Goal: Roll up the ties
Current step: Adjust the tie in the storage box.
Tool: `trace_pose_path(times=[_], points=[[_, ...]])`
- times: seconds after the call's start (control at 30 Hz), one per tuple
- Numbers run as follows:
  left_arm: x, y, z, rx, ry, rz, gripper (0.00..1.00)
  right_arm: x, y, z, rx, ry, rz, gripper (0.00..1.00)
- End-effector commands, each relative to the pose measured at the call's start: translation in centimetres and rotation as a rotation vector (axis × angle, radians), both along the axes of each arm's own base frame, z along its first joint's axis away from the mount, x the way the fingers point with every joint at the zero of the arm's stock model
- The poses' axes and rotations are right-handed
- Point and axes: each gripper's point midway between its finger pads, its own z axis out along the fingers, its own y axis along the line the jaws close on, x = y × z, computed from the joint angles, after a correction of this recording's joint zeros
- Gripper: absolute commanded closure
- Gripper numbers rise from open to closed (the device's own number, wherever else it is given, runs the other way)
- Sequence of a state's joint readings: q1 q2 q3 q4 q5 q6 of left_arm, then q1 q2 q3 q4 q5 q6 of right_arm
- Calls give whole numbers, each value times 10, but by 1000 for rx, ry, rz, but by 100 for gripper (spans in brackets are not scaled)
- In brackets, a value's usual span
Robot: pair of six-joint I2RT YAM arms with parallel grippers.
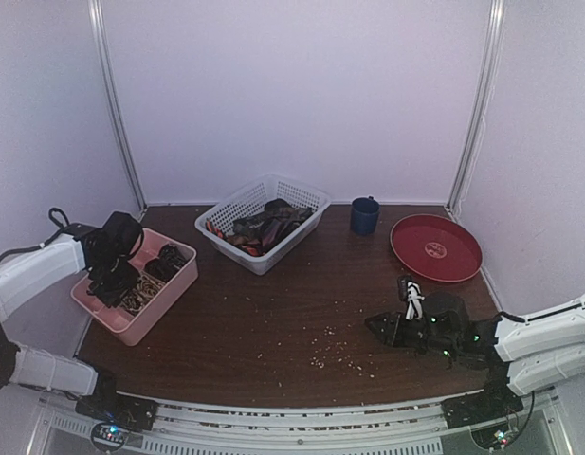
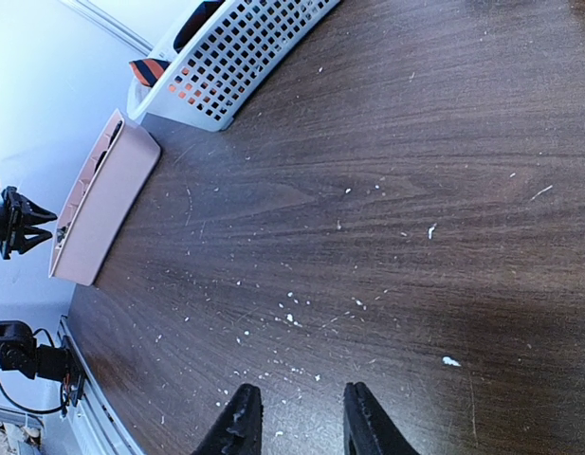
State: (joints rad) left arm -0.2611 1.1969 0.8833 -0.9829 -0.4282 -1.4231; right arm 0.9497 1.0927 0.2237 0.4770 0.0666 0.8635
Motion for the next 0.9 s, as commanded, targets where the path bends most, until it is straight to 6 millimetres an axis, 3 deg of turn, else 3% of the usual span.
trace_pose_path(times=[0.0,0.23,0.5,0.73,0.87], points=[[-6,8,-2,45,-1,1,68,2,1,4,-2,-13,-10,69],[-11,13,-13,74,30,5,72,1,2,4,-3,-13,-7,69],[-13,15,-24,88,39,15,100,1,1,3,-5,-13,-7,69],[-20,21,-38,110,64,35,100,1,2,2,-9,-12,-4,69],[-16,19,-36,103,48,24,100,1,2,3,-12,-12,-6,69]])
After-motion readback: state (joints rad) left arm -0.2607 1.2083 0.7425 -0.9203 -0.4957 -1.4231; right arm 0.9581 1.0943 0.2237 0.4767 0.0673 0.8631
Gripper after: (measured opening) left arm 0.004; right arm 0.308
